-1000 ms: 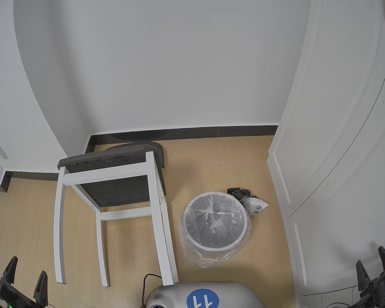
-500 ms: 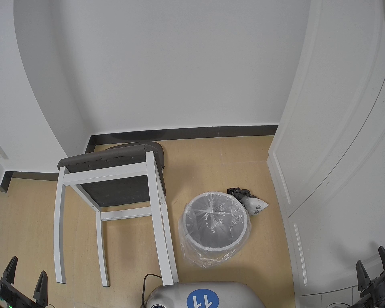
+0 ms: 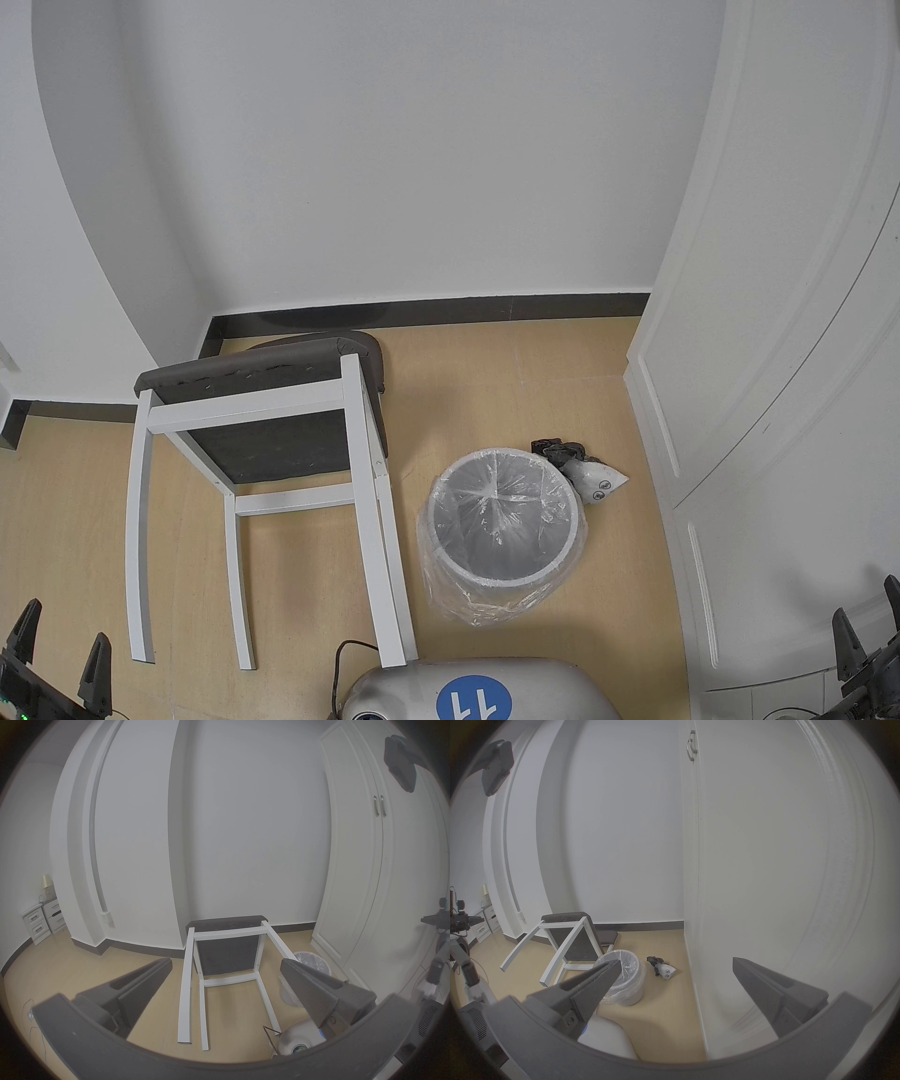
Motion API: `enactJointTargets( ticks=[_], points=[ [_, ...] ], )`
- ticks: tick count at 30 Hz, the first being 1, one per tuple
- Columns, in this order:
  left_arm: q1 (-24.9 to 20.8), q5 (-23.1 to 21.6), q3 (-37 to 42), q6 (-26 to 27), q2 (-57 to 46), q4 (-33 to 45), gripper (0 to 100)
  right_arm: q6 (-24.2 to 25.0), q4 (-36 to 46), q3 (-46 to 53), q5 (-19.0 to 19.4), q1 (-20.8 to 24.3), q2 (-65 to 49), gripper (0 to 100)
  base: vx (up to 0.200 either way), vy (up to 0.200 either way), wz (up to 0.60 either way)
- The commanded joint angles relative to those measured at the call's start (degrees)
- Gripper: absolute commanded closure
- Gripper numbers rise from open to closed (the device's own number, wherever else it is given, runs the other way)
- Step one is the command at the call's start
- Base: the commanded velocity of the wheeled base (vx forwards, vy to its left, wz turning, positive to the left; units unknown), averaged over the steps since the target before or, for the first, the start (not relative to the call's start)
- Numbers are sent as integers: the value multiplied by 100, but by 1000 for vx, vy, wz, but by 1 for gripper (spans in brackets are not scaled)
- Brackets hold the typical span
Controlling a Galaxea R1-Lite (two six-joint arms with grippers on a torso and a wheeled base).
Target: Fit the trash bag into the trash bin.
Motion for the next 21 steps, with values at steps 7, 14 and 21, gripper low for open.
enactJointTargets(
  ticks=[7,14,21],
  points=[
    [-9,1,101,-3,-93,-4,0,-1,-4,92,0,0,-88,0,0,0,0],
    [0,1,101,-3,-93,5,0,-1,-4,101,0,0,-88,0,0,0,0],
    [0,1,101,-3,-93,-4,0,-1,-4,101,0,0,-88,0,0,0,0]
  ],
)
